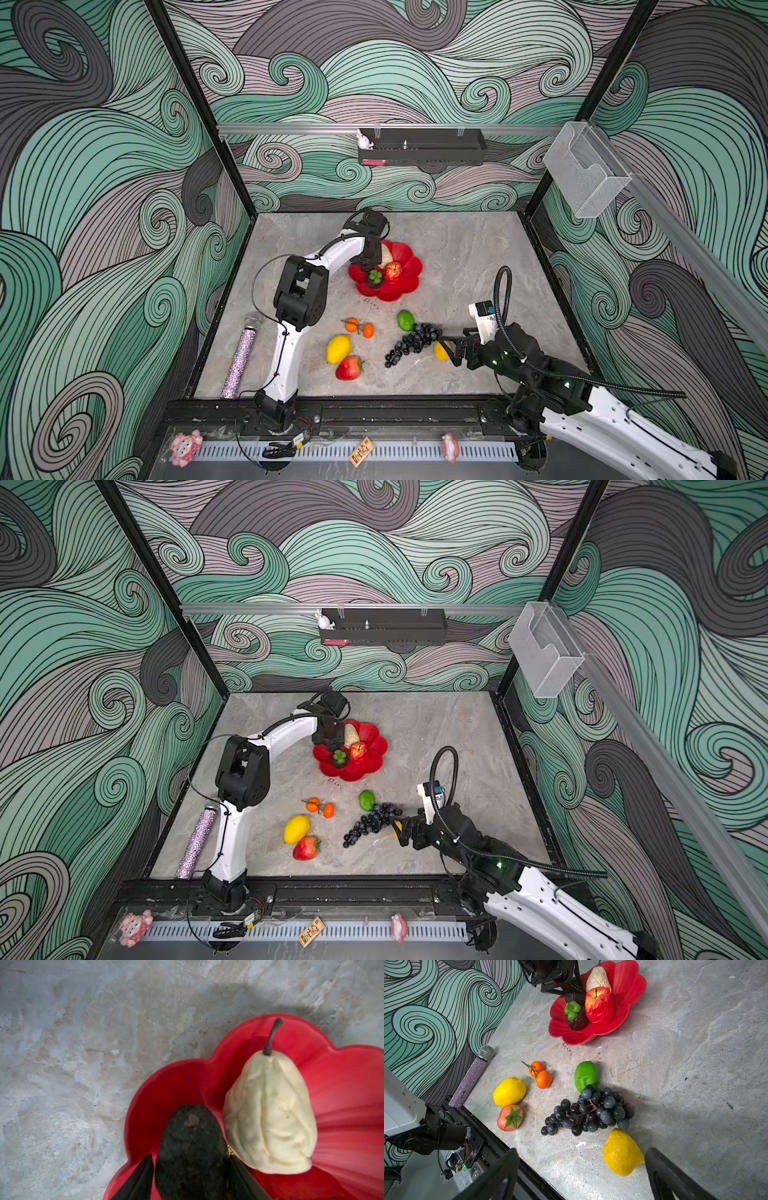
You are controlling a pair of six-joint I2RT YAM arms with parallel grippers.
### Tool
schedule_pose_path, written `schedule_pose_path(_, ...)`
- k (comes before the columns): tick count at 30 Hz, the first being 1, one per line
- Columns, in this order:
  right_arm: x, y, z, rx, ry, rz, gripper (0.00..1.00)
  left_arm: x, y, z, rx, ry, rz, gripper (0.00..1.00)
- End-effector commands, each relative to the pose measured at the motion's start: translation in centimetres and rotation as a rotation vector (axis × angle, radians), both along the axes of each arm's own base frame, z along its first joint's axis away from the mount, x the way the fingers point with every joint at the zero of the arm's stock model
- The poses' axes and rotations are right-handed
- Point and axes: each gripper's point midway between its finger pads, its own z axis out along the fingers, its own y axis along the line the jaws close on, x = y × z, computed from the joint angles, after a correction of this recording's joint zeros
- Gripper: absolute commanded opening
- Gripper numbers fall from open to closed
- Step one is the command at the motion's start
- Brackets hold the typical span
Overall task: Place and organize the fake fruits in the fruit bowl
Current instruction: 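Carry the avocado over the bowl with the left gripper and lower it, then open the left gripper to release the avocado beside the pear and withdraw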
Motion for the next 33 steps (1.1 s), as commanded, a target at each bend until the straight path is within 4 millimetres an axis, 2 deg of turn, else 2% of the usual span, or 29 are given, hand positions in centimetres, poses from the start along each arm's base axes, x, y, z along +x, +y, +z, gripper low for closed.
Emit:
schedule_pose_path(1,0.1,-0.3,-0.5,-0.013,0.006,-0.015,0.95,0.2,0.3,0.4,-0.016,0.016,0.018,0.59)
schedule_pose_path(7,0.1,-0.2,-0.5,-0.015,0.008,-0.014,0.95,0.1,0.1,0.5,-0.043,0.022,0.019,0.6)
schedule_pose_path(12,0.2,-0.2,-0.5,-0.017,0.009,-0.014,0.96,0.1,0.2,1.4,-0.046,0.008,0.022,0.6)
schedule_pose_path(16,0.2,-0.1,-0.5,-0.022,0.016,-0.014,0.96,-0.1,0.7,2.7,-0.033,-0.008,0.026,0.6)
schedule_pose_path(20,0.3,0.1,-0.5,-0.031,0.027,-0.013,0.95,-1.0,1.4,5.0,-0.026,-0.029,0.03,0.62)
schedule_pose_path(26,0.3,0.7,-0.8,-0.052,0.057,0.008,0.95,-4.1,2.7,9.2,-0.083,-0.099,0.04,0.66)
schedule_pose_path(33,0.5,2.5,-1.1,-0.097,0.118,0.06,0.94,-10.1,5.2,13.1,-0.183,-0.227,0.053,0.71)
